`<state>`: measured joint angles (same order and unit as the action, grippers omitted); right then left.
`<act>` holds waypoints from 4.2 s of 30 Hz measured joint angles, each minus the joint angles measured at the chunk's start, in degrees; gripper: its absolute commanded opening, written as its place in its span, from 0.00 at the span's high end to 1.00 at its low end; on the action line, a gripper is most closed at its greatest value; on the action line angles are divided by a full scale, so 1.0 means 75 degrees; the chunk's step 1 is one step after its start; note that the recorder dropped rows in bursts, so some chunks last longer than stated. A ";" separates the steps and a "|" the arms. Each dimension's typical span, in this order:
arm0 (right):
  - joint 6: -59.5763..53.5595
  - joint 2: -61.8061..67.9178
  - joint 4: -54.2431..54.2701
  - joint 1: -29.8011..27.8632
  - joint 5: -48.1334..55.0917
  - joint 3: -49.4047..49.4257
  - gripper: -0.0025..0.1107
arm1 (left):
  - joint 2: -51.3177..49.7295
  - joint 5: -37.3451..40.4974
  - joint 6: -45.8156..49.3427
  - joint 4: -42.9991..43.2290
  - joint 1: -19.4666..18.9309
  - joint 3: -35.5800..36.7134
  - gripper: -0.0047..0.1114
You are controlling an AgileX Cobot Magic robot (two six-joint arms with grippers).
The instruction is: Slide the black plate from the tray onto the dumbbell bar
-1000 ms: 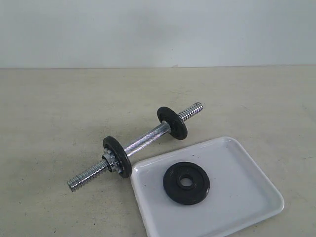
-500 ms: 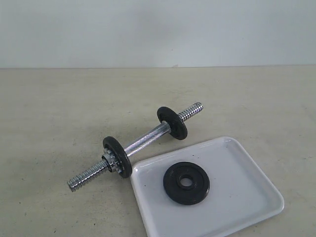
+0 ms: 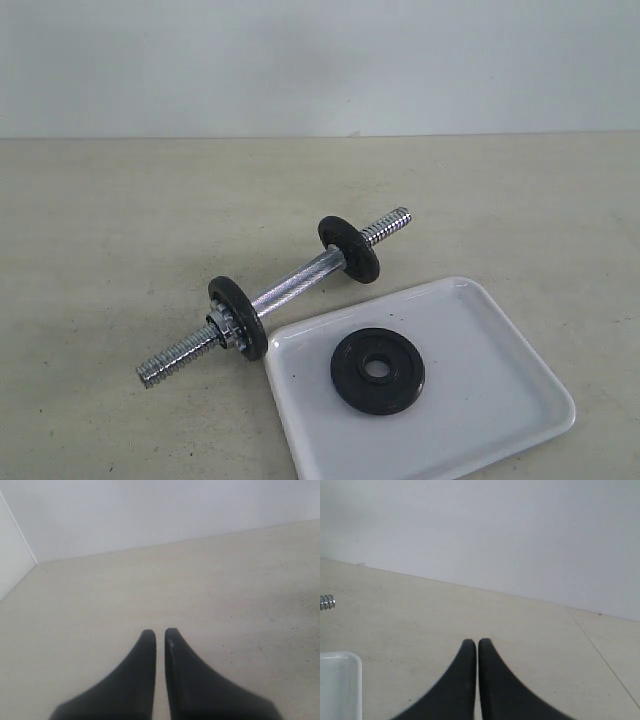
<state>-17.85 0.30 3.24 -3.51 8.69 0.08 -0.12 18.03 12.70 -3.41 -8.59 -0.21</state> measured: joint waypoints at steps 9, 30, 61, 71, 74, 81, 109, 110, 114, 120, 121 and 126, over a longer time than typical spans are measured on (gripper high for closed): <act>0.0000 0.0000 0.0000 0.0000 0.0000 0.0000 0.98 | 0.0000 0.0000 0.0000 0.0000 0.0000 0.0000 0.92; 0.0000 0.0000 0.0000 0.0000 0.0000 0.0000 0.98 | 0.0000 0.0000 0.0000 0.0000 0.0000 0.0000 0.92; 0.0000 0.0000 0.0000 0.0000 0.0000 0.0000 0.98 | 0.0000 0.0000 0.0000 0.0000 0.0000 0.0000 0.92; 0.0000 0.0000 0.0000 0.0638 0.0000 0.0000 0.98 | 0.0000 0.0000 0.0000 0.0000 0.0000 0.0000 0.92; 0.0000 0.0000 0.0000 0.0696 0.0000 0.0000 0.98 | 0.0000 0.0000 0.0000 0.0000 0.0000 0.0000 0.92; 0.0000 0.0000 0.0000 0.0696 0.0000 0.0000 0.98 | 0.0000 0.0000 0.0000 0.0000 0.0000 0.0000 0.92; 0.0000 0.0000 0.0000 0.0696 0.0000 0.0000 0.98 | 0.0000 0.0171 0.0000 0.0000 0.0000 -0.0936 0.92; 0.0000 0.0000 0.0000 0.0696 0.0000 0.0000 0.98 | 0.0000 0.0171 0.0000 0.0000 0.0000 -0.1163 0.92; 0.0000 0.0000 0.0000 0.0696 0.0000 0.0000 0.98 | 0.0016 0.0036 0.0000 0.0000 0.0000 -0.2058 0.92; 0.0000 0.0000 0.0000 0.0696 0.0000 0.0000 0.98 | 0.0019 -0.1230 0.0000 0.0000 0.0000 -0.2808 0.92; 0.0000 0.0000 0.0000 0.0696 0.0000 0.0000 0.98 | 0.0019 -0.1467 0.0000 0.0000 0.0000 -0.2846 0.92; 0.0000 0.0000 0.0000 0.0696 0.0000 0.0000 0.98 | 0.0019 -0.2678 0.0000 0.0000 0.0000 -0.2870 0.92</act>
<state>-17.85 0.30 3.24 1.71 8.69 0.08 0.02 -2.06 12.70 -3.41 -8.59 -21.74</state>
